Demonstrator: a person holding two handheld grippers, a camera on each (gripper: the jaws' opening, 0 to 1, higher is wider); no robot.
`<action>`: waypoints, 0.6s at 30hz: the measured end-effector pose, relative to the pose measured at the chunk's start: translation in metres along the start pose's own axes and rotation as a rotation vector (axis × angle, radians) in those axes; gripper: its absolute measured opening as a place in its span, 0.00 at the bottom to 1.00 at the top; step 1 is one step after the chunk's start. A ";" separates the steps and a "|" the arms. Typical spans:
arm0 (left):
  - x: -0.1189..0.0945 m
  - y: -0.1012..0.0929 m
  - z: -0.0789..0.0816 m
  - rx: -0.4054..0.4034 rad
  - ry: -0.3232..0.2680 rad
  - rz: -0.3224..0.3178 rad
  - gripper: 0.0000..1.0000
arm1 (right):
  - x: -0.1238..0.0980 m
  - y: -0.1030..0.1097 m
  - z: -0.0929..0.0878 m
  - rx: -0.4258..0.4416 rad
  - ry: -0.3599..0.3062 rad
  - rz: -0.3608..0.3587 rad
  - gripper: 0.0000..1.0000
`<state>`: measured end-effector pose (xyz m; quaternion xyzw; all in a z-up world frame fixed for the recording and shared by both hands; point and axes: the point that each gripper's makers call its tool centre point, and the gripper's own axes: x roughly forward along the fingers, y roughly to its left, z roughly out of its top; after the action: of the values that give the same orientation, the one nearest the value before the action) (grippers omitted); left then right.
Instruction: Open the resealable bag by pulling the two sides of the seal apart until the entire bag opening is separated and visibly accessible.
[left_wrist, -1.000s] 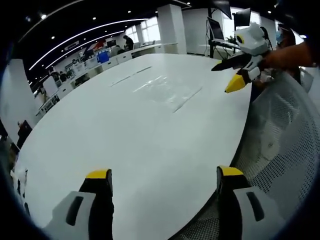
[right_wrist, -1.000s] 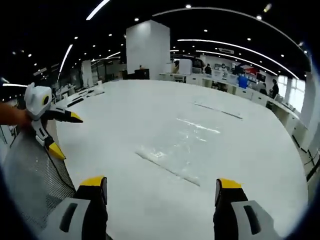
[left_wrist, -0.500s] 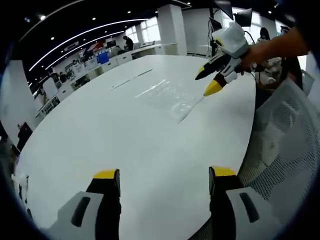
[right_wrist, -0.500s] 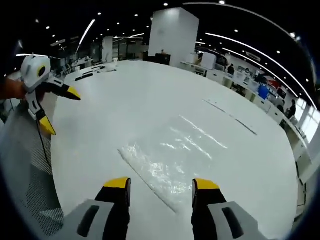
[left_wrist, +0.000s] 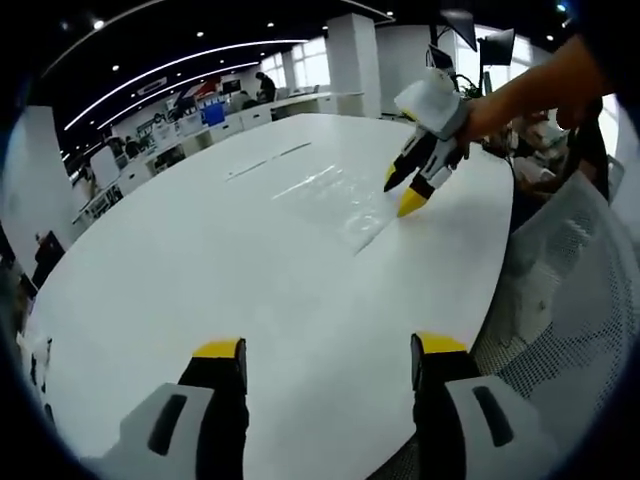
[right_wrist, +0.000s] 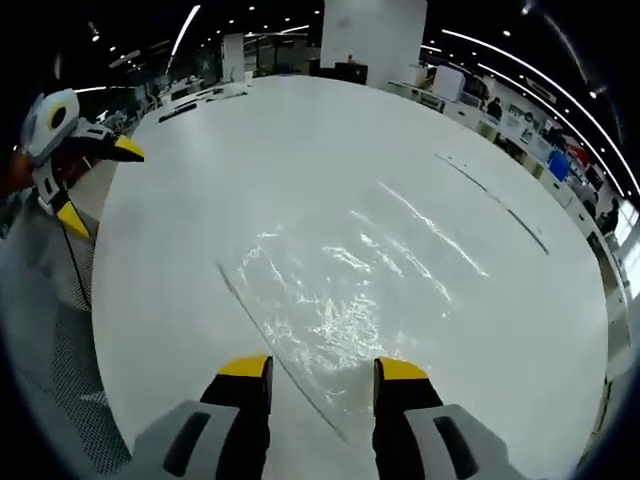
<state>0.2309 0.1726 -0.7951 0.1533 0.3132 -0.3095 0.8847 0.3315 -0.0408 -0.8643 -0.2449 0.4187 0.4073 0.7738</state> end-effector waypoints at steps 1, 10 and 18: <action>-0.001 0.000 0.001 -0.002 -0.005 0.000 0.65 | 0.000 0.001 0.005 0.024 -0.030 0.015 0.36; -0.002 0.000 0.007 -0.005 -0.027 -0.006 0.62 | -0.002 0.014 0.004 -0.097 0.021 0.086 0.24; 0.004 -0.005 0.010 -0.001 -0.027 -0.027 0.61 | -0.002 0.031 0.003 -0.265 0.030 0.126 0.03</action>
<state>0.2349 0.1625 -0.7902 0.1444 0.3036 -0.3233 0.8846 0.3059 -0.0225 -0.8626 -0.3241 0.3872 0.5031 0.7014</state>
